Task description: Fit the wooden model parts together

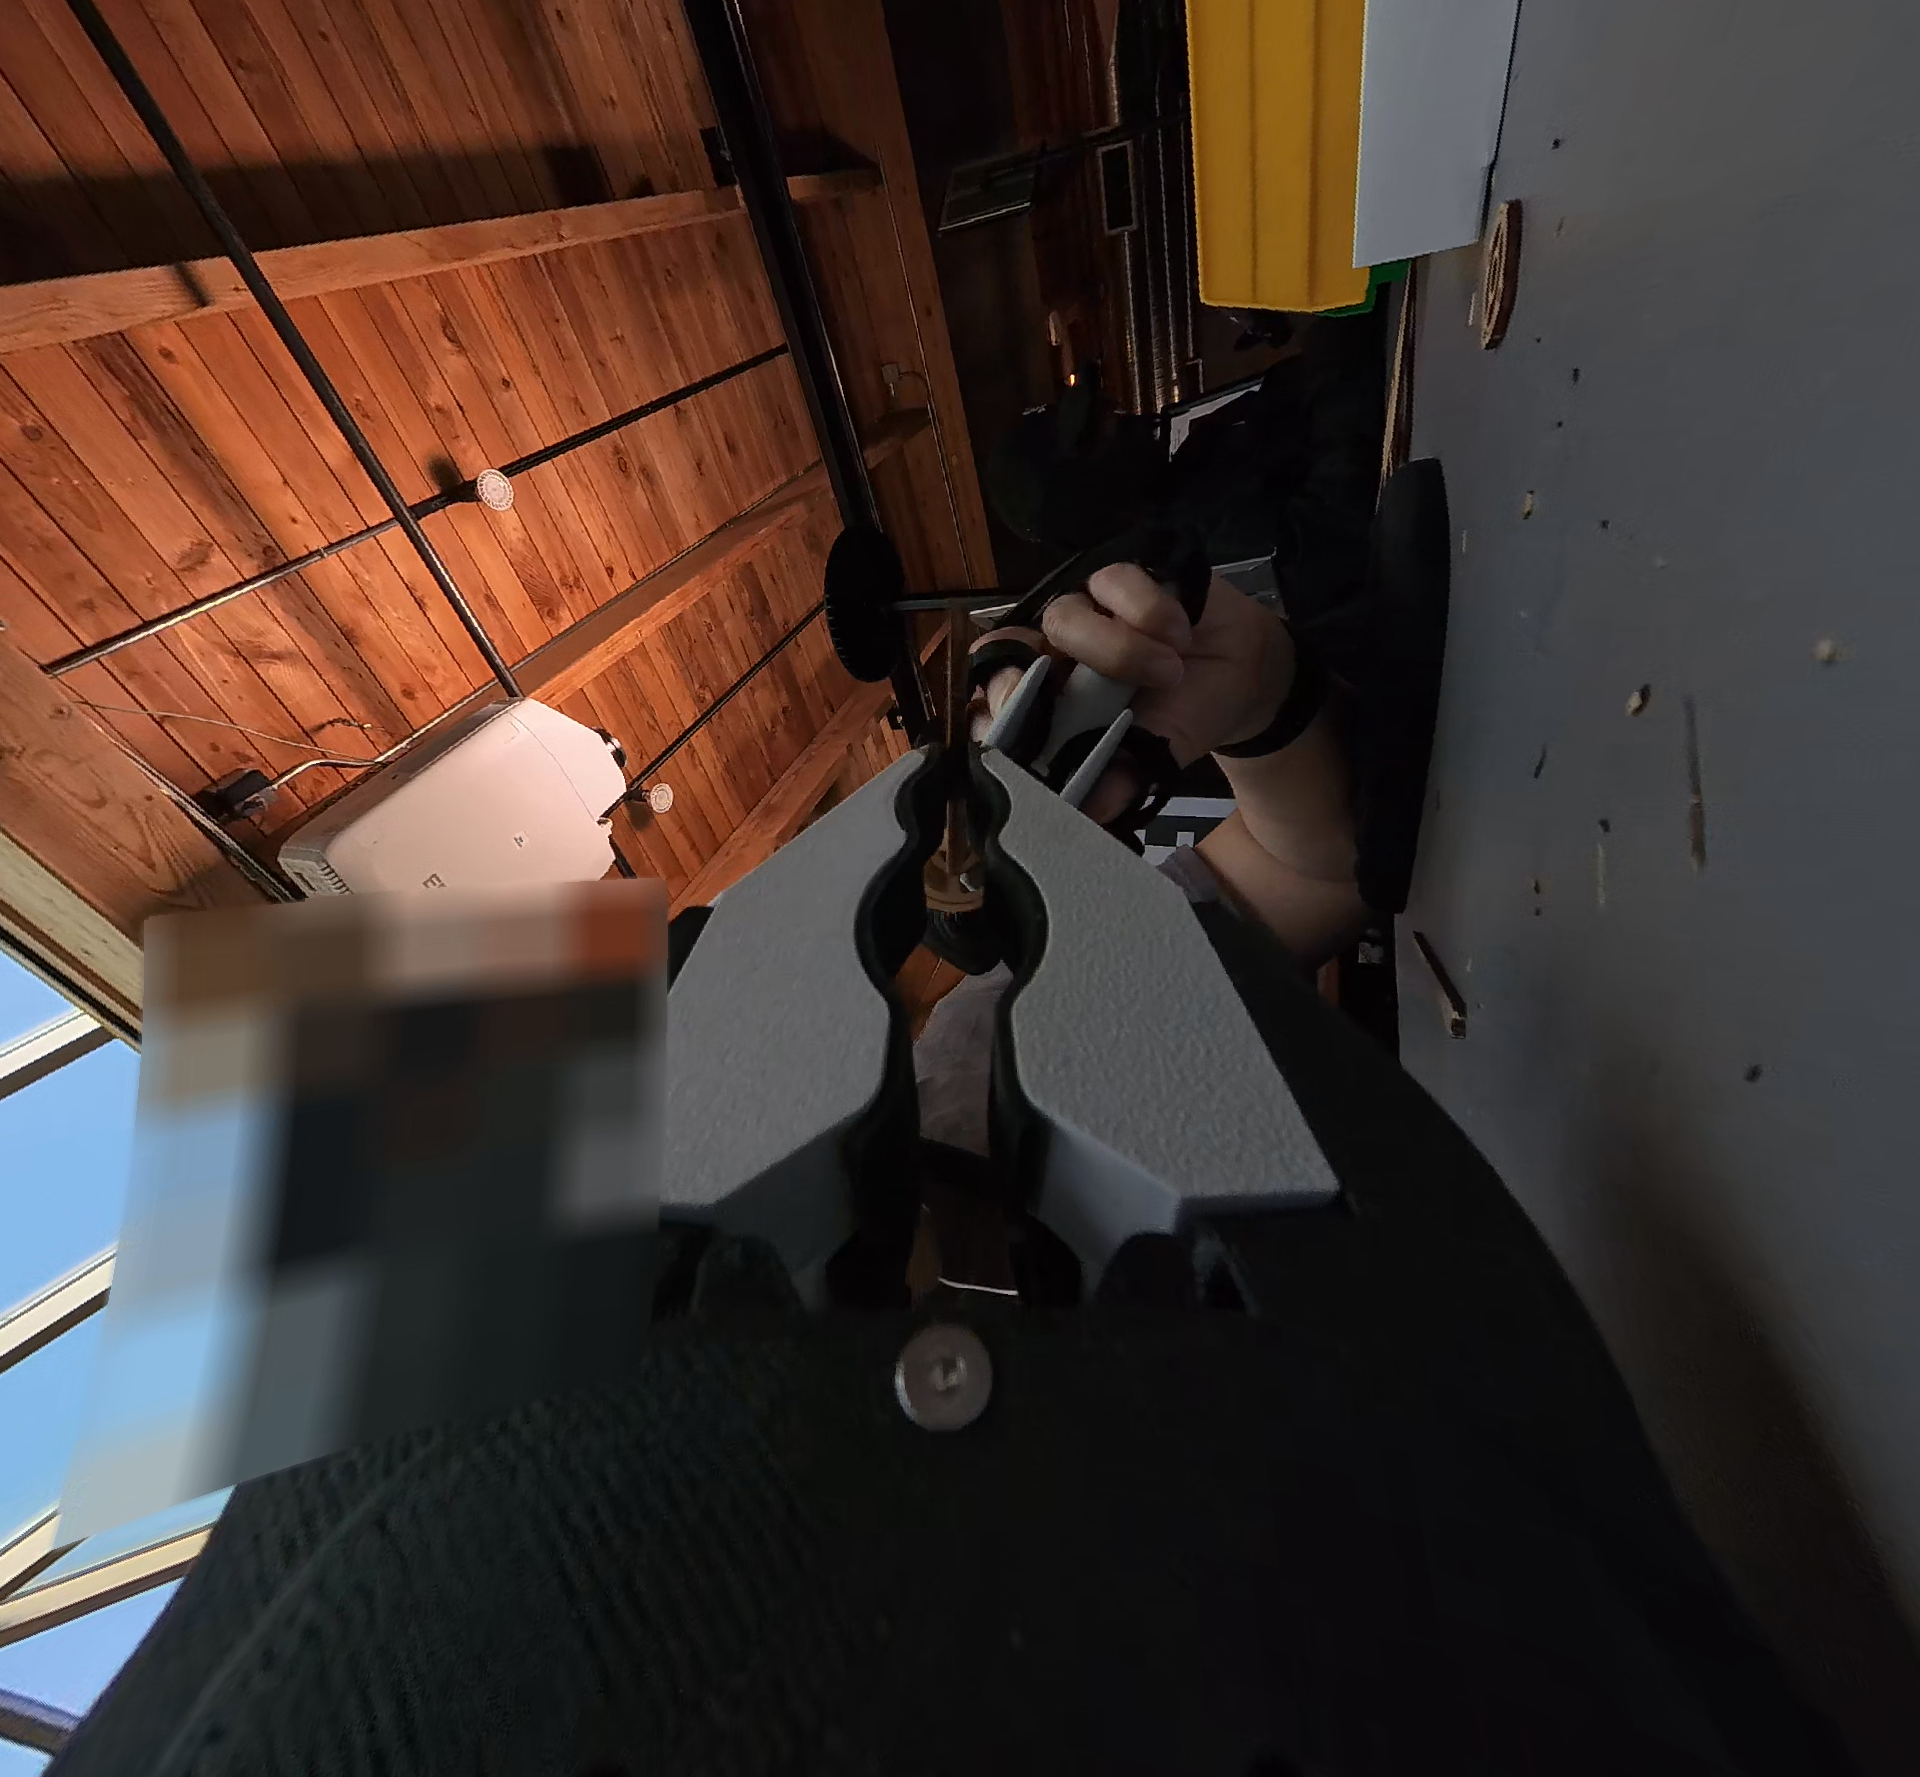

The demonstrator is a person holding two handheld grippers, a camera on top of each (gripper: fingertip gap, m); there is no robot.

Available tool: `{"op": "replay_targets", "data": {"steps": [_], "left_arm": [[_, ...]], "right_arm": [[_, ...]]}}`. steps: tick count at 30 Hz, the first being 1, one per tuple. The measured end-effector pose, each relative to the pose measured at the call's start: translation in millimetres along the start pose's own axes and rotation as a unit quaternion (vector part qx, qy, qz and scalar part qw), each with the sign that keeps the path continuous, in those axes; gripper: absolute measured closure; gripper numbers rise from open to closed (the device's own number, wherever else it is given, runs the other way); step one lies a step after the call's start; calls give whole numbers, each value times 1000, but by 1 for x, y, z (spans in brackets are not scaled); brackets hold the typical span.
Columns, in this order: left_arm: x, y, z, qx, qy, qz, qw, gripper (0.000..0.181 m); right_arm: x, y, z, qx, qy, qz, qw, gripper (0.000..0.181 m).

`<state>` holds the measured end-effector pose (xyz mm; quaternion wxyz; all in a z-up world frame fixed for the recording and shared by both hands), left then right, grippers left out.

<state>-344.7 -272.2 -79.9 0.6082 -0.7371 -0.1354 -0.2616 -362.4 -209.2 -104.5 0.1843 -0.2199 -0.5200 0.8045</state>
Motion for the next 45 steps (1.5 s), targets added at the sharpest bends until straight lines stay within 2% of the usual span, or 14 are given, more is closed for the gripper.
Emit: {"op": "replay_targets", "data": {"steps": [8, 13, 16, 21, 24, 29, 36, 45], "left_arm": [[1, -4, -2, -3, 14, -26, 1000, 180], [3, -7, -2, -6, 26, -62, 998, 179], [5, -10, -3, -1, 33, -75, 997, 180], [2, -9, 0, 20, 5, -31, 999, 180], [1, -10, 0, 23, 3, -39, 999, 180], [-3, -12, 2, 34, 2, -66, 997, 180], [-1, -19, 1, 29, 18, -140, 990, 157], [5, -20, 1, 38, 27, -131, 990, 157]], "right_arm": [[-2, -4, 3, 4, -8, -22, 1000, 180], [-3, -14, 6, 15, -11, -70, 997, 180], [-5, -14, 7, 27, -11, -52, 998, 180], [0, -10, 6, 27, 8, -46, 999, 180], [0, -13, 5, 24, 7, -59, 998, 180], [3, -11, 4, 42, 27, -22, 999, 180], [3, -15, 4, 60, 36, -8, 998, 181], [1, -11, 7, 60, 40, 7, 997, 181]]}}
Point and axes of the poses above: each gripper's, where its closed fingertips meet, z out along the fingers, x out of its top, y = z × x across the jaws, the point moved 2 cm from there along -z, back along the fingers, and after that the axes turned 1 degree about -z, right-handed, at the moved point
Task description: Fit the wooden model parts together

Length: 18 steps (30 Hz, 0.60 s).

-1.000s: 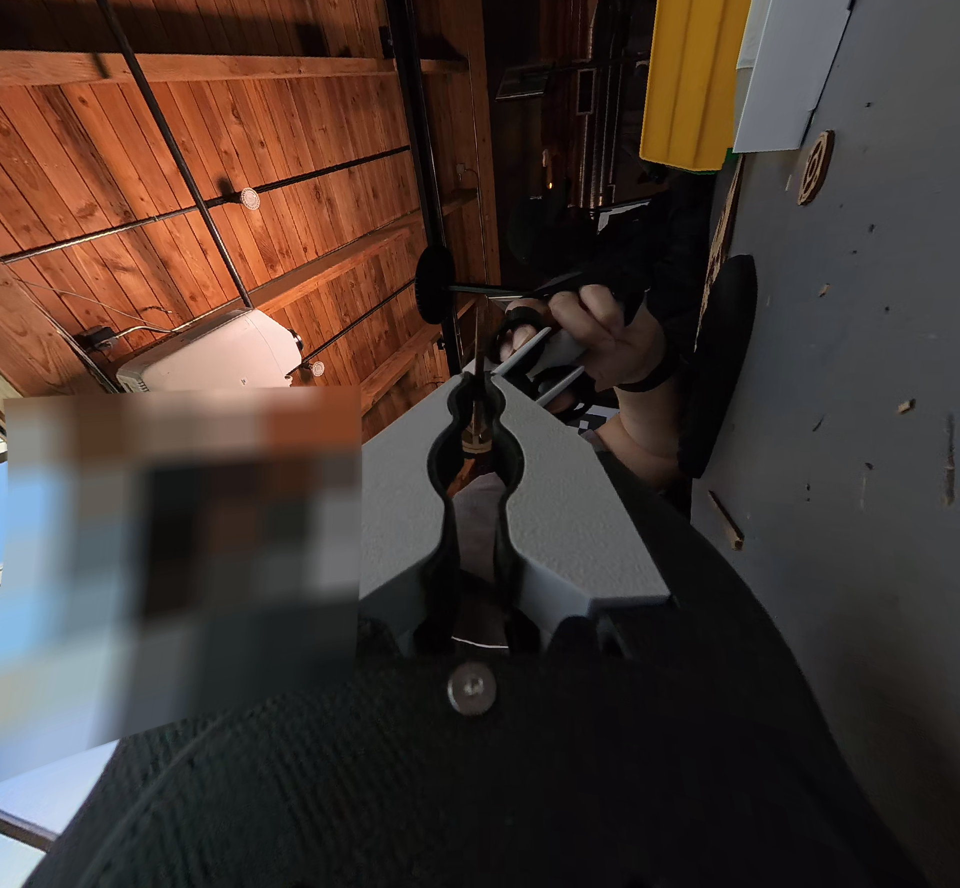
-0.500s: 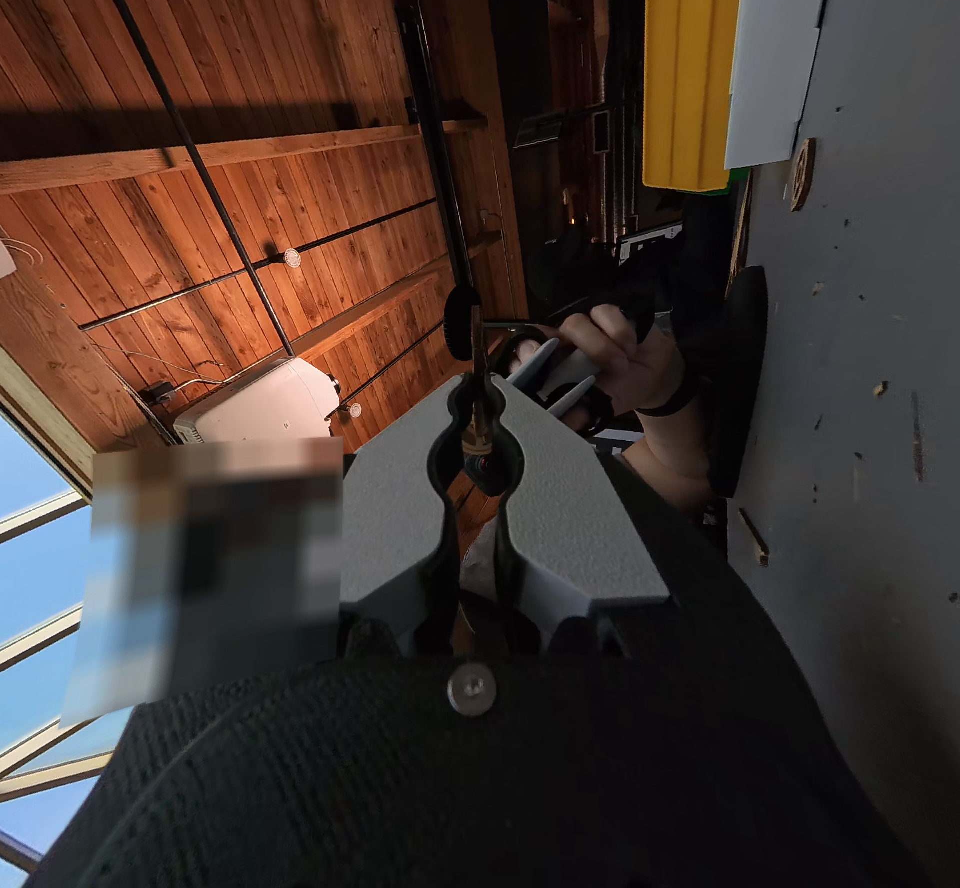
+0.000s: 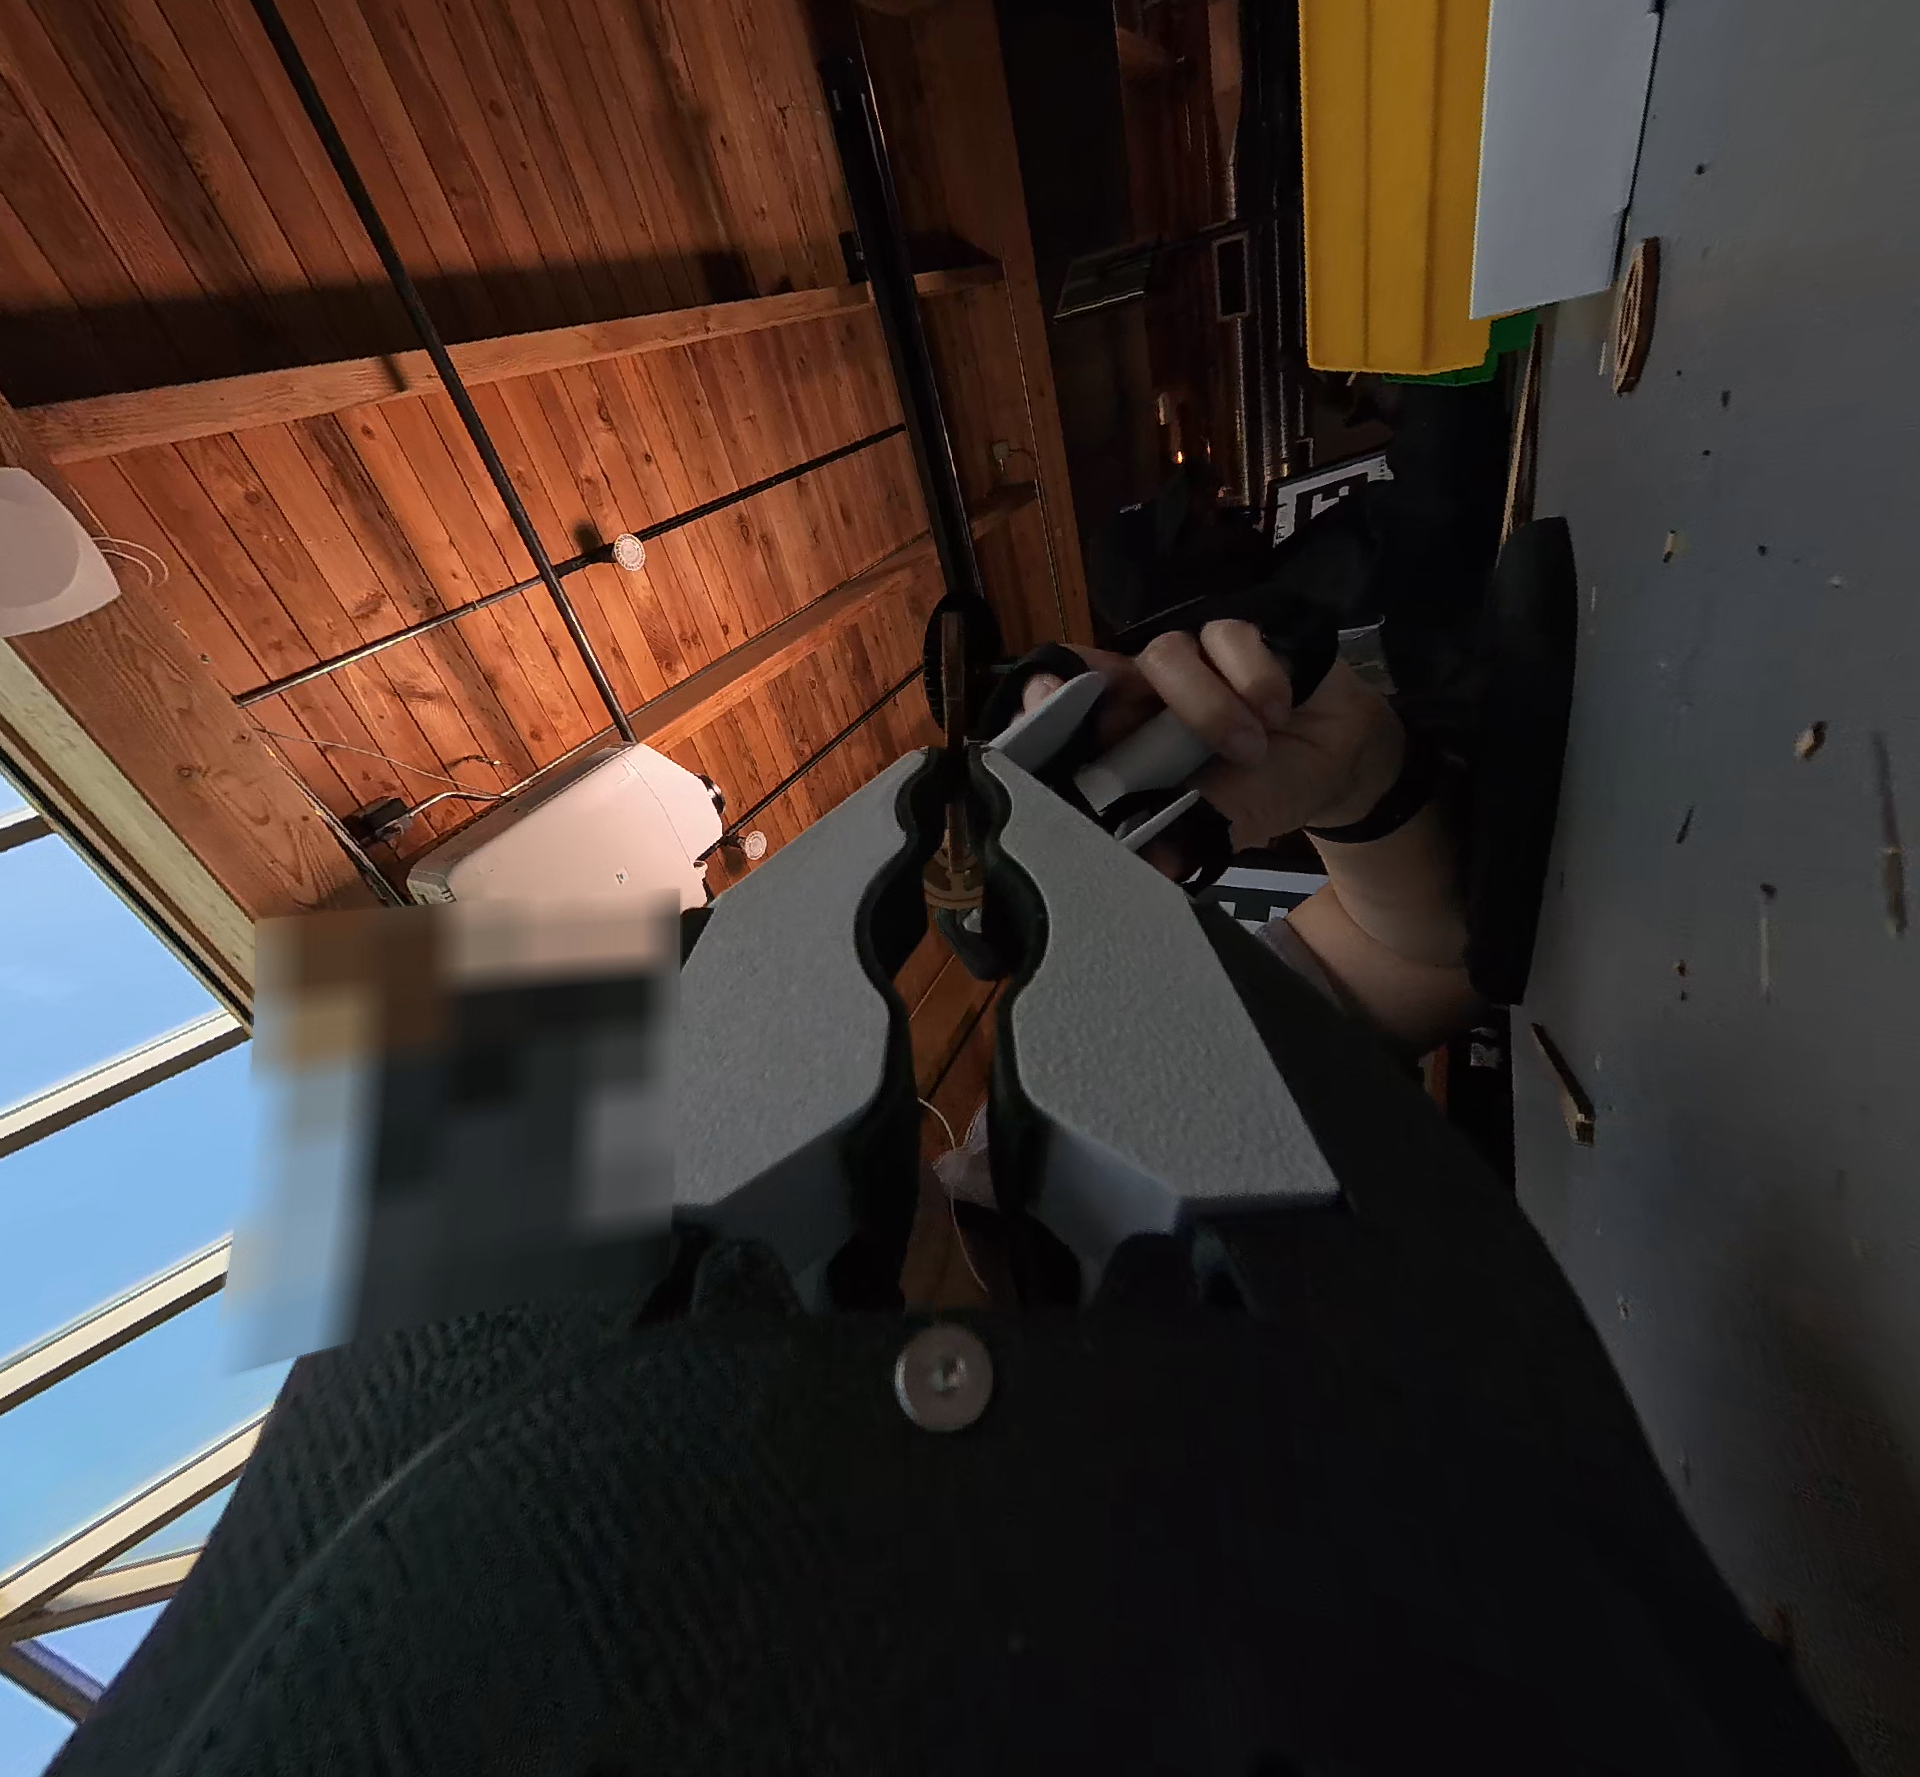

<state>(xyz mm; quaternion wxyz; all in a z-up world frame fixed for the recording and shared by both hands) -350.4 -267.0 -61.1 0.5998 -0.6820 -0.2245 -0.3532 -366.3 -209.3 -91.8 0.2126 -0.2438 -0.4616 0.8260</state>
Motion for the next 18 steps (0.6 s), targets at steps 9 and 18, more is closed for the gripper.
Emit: {"op": "replay_targets", "data": {"steps": [9, 18], "left_arm": [[-7, 6, 1, -26, -14, -5, 1000, 161], [-11, 12, -1, -36, -14, 43, 998, 162]], "right_arm": [[-3, 4, 1, -17, -8, -2, 1000, 180], [-4, 10, -1, -35, -13, 4, 999, 180]]}}
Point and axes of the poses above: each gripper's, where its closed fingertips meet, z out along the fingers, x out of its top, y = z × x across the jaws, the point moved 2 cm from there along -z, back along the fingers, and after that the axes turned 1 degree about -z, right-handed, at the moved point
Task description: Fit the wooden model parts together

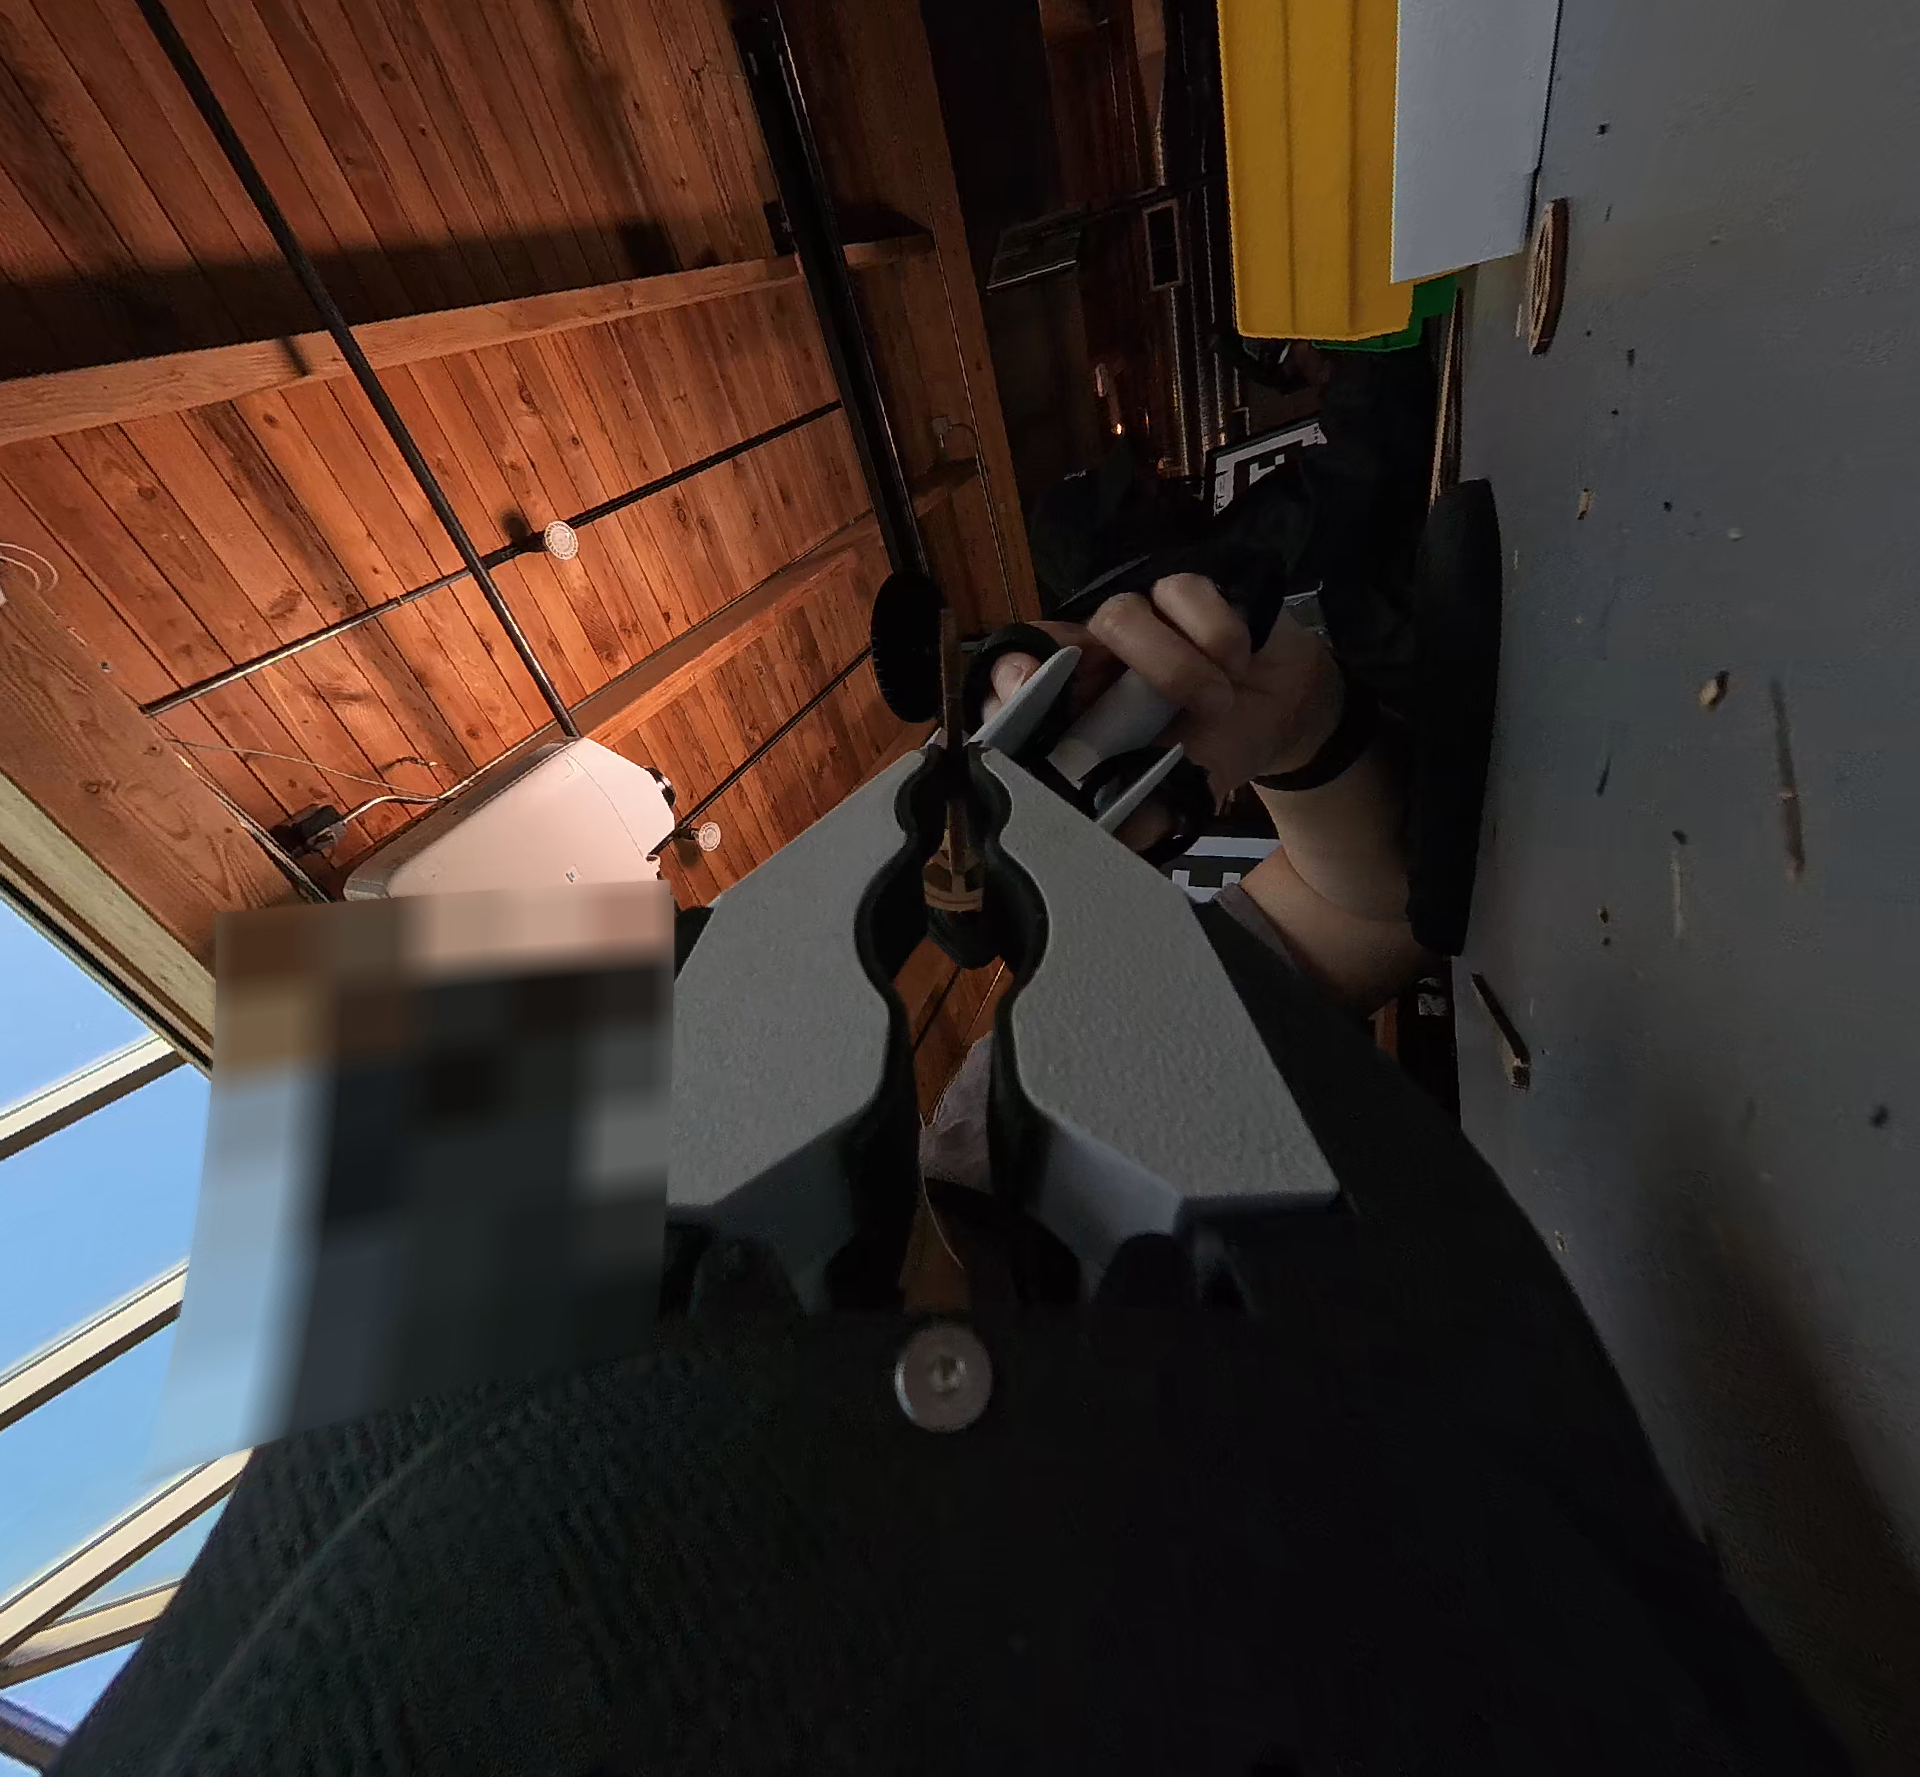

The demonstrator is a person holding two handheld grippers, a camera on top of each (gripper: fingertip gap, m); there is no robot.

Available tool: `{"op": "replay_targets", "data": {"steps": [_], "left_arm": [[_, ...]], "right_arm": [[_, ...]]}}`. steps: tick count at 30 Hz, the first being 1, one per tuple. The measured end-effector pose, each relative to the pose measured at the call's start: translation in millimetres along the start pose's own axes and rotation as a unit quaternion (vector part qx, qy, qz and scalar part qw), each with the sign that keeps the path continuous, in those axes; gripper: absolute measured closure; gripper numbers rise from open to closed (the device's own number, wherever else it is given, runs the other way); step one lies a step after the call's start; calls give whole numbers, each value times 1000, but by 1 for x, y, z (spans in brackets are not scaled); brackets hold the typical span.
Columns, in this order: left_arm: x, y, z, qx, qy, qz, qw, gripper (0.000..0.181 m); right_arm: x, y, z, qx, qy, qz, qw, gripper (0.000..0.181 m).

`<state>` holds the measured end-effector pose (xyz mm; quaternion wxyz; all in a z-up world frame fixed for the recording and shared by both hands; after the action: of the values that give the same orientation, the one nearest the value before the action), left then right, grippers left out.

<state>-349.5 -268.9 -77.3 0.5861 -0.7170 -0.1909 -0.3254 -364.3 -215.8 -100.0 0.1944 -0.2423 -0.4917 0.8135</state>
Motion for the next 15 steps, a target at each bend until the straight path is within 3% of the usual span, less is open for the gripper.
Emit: {"op": "replay_targets", "data": {"steps": [5, 10, 12, 13, 15], "left_arm": [[1, -2, 2, 12, -2, -10, 1000, 161], [10, -10, -6, 7, 20, -38, 999, 134], [11, -22, -18, -4, 20, -59, 998, 139], [4, -23, -26, -38, -5, -73, 997, 150], [-21, -26, -42, -103, -103, -136, 980, 130]], "right_arm": [[1, -2, 0, 5, 5, 0, 1000, 181], [0, -9, 0, 18, 4, -8, 1000, 180], [0, -14, -1, 13, 0, -26, 1000, 180], [0, -17, -2, 10, -1, -39, 999, 180], [3, -21, -5, -1, 1, -67, 998, 180]]}}
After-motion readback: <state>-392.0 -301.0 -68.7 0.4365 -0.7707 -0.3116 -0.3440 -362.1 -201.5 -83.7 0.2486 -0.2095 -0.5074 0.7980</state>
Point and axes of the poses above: each gripper's, where its closed fingertips meet, z out along the fingers, x out of its top, y = z × x across the jaws, the point moved 2 cm from there along -z, back along the fingers, and after that the axes turned 1 degree about -z, right-handed, at the moved point
